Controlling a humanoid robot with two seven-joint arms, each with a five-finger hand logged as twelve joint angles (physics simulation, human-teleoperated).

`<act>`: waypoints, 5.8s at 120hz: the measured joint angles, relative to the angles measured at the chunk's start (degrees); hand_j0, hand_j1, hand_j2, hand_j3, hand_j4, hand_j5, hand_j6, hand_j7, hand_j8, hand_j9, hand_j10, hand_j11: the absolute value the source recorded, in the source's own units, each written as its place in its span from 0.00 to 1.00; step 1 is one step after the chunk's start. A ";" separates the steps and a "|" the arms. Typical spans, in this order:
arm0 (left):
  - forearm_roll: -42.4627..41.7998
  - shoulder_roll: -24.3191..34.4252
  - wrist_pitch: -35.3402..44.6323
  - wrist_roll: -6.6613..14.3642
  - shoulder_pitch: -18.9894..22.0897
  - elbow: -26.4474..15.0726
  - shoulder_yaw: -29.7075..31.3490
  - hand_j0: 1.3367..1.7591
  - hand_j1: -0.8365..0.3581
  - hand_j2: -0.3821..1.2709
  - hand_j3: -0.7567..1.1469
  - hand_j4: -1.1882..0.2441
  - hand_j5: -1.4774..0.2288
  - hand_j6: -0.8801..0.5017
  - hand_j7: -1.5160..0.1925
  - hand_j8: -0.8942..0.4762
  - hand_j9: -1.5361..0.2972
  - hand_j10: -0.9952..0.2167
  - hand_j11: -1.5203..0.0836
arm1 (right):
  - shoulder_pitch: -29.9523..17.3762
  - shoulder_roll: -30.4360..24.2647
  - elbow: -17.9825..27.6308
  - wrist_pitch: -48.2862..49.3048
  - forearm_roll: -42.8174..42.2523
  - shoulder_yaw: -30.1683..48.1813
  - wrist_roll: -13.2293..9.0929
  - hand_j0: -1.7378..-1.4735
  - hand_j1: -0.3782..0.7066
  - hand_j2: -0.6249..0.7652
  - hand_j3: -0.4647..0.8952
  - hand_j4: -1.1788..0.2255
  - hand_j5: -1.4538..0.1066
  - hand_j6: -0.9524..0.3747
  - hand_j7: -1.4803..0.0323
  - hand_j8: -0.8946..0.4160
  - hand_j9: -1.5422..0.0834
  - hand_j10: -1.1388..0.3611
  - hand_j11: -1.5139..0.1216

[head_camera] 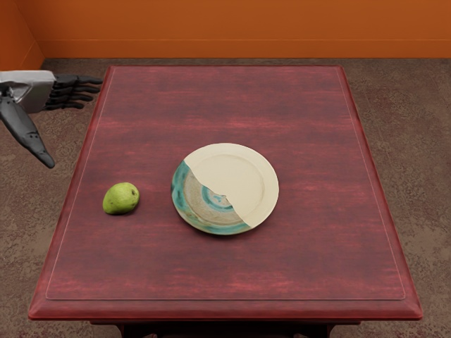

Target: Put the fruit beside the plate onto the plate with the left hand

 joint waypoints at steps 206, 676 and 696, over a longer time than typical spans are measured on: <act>42.97 -20.43 36.04 30.75 10.84 -20.88 7.52 0.76 0.96 0.24 0.40 0.80 0.84 0.61 0.86 0.63 0.82 0.79 0.92 | 0.00 0.00 0.00 -0.04 -0.03 -0.02 0.00 0.30 0.03 0.45 0.34 0.84 0.93 0.72 0.98 0.68 0.95 0.76 0.93; 57.96 -40.77 51.51 30.76 7.13 -20.19 8.94 0.75 0.51 0.36 0.40 0.38 0.36 0.28 0.38 0.35 0.37 0.39 0.40 | 0.73 0.00 -0.36 -0.04 0.00 0.16 0.17 0.30 0.03 0.45 0.34 0.84 0.93 0.72 0.98 0.68 0.95 0.76 0.93; 57.83 -42.53 51.21 30.75 8.09 -18.45 9.80 0.75 0.51 0.36 0.40 0.38 0.36 0.29 0.38 0.35 0.37 0.39 0.40 | 0.72 0.00 -0.80 -0.04 0.00 0.16 0.16 0.30 0.03 0.45 0.34 0.84 0.93 0.72 0.98 0.68 0.95 0.76 0.93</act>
